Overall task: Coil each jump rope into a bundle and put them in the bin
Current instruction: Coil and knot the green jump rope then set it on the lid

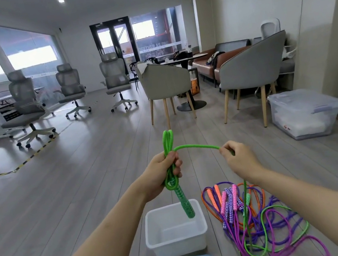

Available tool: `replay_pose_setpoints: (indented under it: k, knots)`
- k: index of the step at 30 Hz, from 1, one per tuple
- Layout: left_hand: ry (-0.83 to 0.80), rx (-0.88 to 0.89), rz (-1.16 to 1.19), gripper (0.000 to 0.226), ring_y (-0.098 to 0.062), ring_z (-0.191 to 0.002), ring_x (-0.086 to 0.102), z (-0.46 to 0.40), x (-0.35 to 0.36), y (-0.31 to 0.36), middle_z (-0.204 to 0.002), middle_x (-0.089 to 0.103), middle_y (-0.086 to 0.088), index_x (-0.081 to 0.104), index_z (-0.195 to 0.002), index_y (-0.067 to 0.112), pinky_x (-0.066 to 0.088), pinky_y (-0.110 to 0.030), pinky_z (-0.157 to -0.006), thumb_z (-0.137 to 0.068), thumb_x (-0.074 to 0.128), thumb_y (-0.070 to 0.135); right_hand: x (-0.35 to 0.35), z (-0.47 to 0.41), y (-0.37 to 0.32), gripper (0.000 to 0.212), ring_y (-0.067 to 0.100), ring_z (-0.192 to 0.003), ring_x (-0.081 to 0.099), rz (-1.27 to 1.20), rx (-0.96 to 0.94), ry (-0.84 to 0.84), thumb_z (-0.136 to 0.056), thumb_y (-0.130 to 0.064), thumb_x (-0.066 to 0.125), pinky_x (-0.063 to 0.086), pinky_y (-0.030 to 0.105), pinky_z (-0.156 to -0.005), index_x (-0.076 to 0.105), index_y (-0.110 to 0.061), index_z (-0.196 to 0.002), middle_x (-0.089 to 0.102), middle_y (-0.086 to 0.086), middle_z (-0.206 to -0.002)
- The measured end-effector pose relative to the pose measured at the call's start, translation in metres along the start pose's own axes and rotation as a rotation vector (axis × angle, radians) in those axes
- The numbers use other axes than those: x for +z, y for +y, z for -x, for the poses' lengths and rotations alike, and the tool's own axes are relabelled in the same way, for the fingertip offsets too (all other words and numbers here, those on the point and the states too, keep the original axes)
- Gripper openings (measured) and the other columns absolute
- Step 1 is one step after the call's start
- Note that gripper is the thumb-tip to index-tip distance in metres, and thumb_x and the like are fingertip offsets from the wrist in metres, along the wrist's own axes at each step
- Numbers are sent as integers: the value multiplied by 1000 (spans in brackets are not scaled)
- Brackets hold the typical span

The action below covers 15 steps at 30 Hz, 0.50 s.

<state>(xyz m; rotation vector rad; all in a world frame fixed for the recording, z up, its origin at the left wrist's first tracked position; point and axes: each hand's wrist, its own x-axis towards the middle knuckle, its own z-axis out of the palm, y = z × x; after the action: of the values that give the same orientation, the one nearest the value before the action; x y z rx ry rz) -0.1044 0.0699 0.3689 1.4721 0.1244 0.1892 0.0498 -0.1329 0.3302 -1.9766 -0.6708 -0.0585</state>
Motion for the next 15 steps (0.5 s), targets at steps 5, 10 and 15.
replay_pose_setpoints:
  k: [5,10,15]
  knots:
    - [67,-32,134,23,-8,-52,35,-4,18,-7,-68,43,5,47,-91,17,40,-23,-55,-111,38,25,23,10,-36,16,8,-57,45,-313,55,29,-106,-22,54,36,23,-51,70,-21,-105,59,-3,-72]
    - [132,41,159,20,-8,-51,37,-14,36,-11,-67,43,4,50,-102,11,40,-25,-57,-111,38,24,36,19,-67,26,-3,-61,56,-498,89,39,-102,-9,55,44,14,-59,71,-28,-107,65,-15,-69]
    - [182,117,74,28,-9,-56,40,-19,42,-16,-69,43,4,54,-125,7,42,-26,-61,-112,37,25,34,25,-79,7,11,-67,64,-541,76,137,-95,-10,69,51,22,-61,71,-16,-94,71,4,-80]
